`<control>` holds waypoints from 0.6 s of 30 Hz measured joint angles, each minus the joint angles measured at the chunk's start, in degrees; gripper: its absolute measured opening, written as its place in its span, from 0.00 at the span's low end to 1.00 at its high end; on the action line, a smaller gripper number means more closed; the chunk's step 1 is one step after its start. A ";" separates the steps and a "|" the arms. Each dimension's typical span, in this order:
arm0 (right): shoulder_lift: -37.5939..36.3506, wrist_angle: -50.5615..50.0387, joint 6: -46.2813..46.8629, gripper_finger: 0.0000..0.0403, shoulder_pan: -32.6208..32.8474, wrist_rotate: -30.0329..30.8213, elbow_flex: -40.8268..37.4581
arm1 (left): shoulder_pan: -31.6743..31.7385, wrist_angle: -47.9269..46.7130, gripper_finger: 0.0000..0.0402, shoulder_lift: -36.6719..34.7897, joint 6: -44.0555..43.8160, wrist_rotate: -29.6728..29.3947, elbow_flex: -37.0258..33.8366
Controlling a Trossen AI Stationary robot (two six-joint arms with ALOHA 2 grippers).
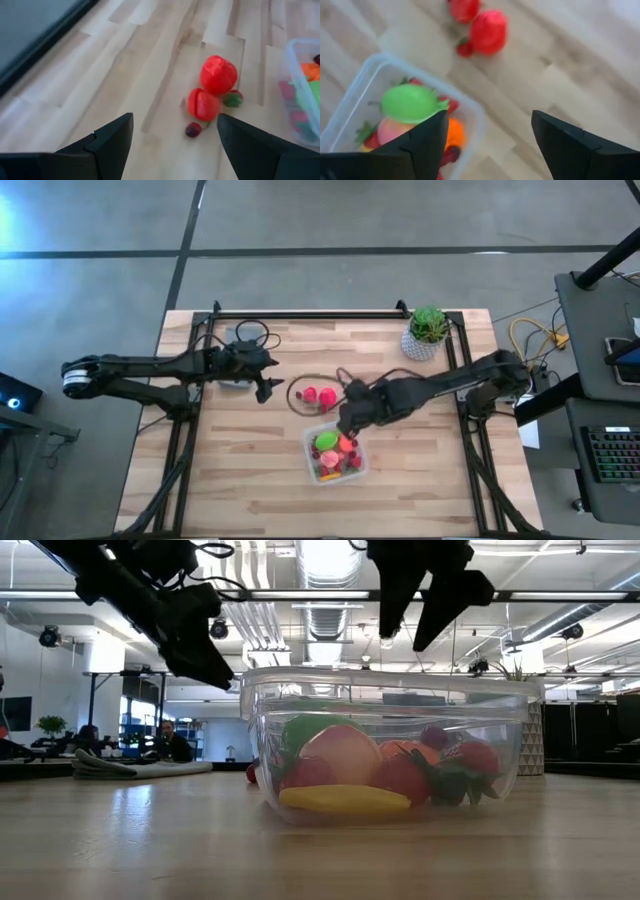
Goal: Pick and placing Produce into tupperware
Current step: Put the red cherry into the transparent bin
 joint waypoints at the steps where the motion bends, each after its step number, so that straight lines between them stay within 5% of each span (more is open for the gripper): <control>1: -0.83 -0.80 -0.01 0.69 -0.59 0.46 0.00 | 0.00 0.31 0.68 0.06 0.73 -0.40 -0.04; 6: -4.06 -4.97 0.02 0.68 -3.75 2.51 0.00 | 0.00 1.32 0.68 2.12 3.72 -4.21 -0.14; 13: -5.25 -6.73 -0.02 0.66 -6.95 2.97 -0.38 | 0.04 3.97 0.68 12.19 13.16 3.92 -0.55; 18: -5.10 -6.82 0.02 0.67 -7.54 2.92 -0.56 | -0.04 8.25 0.68 18.84 20.67 4.50 -0.12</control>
